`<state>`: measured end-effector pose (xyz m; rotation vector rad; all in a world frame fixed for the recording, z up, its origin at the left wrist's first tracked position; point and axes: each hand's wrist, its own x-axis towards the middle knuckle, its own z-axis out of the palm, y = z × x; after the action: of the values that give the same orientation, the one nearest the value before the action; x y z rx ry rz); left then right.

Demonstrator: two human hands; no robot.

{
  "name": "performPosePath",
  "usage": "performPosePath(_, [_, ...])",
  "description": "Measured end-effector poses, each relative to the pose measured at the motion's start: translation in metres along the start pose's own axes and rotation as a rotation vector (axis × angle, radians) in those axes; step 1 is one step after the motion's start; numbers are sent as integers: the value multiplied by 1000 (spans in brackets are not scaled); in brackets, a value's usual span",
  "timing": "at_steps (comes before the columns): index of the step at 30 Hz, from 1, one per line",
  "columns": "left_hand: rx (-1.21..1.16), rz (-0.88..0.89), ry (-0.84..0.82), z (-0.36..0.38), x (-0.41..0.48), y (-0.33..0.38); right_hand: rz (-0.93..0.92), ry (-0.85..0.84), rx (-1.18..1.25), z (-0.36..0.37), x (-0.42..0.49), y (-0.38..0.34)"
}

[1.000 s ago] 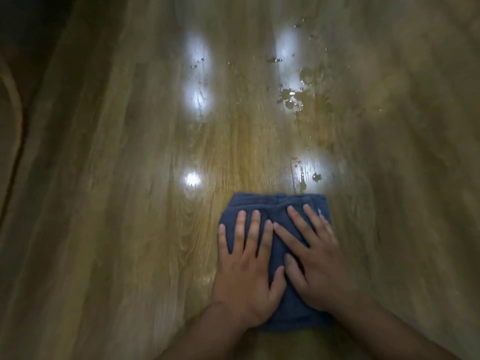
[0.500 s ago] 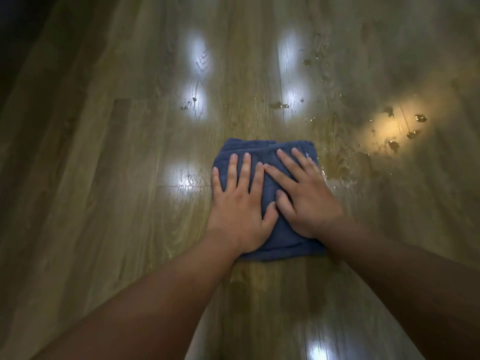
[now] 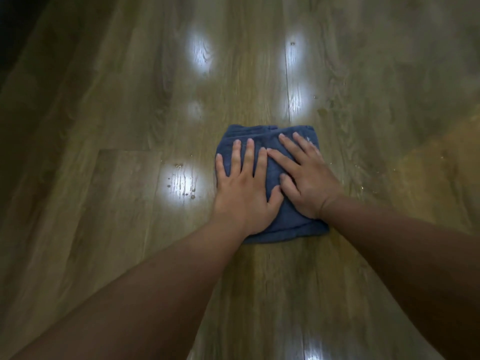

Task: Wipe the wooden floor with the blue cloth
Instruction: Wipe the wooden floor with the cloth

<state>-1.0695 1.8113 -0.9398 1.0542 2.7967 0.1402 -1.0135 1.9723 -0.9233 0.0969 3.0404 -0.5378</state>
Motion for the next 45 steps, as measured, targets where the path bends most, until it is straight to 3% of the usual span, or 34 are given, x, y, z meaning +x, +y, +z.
performPosePath(11, [20,15,-68,-12,26,-4,26,7,-22,1,19,12])
performPosePath(15, [-122,108,-21,-31,-6,-38,12,36,-21,1,20,14])
performPosePath(18, [-116,-179,87,-36,-96,-104,33,20,-4,0,20,13])
performPosePath(20, [-82,-368,-12,-33,-144,-140,38,30,0,1,18,12])
performPosePath(23, [2,-351,-117,-19,-160,-157,48,23,9,0,20,12])
performPosePath(30, [38,-337,-100,-9,-158,-164,74,-41,-112,-2,23,12])
performPosePath(34, [24,-317,-90,-6,-156,-166,253,-165,-165,-5,25,-36])
performPosePath(37, [17,-302,-75,-3,-156,-167,317,-98,-191,23,-26,-88])
performPosePath(41, [13,-297,-59,-4,-156,-165,198,-40,-169,62,-118,-162])
performPosePath(45, [6,-286,-60,-5,-153,-165,133,-47,-176,61,-85,-163])
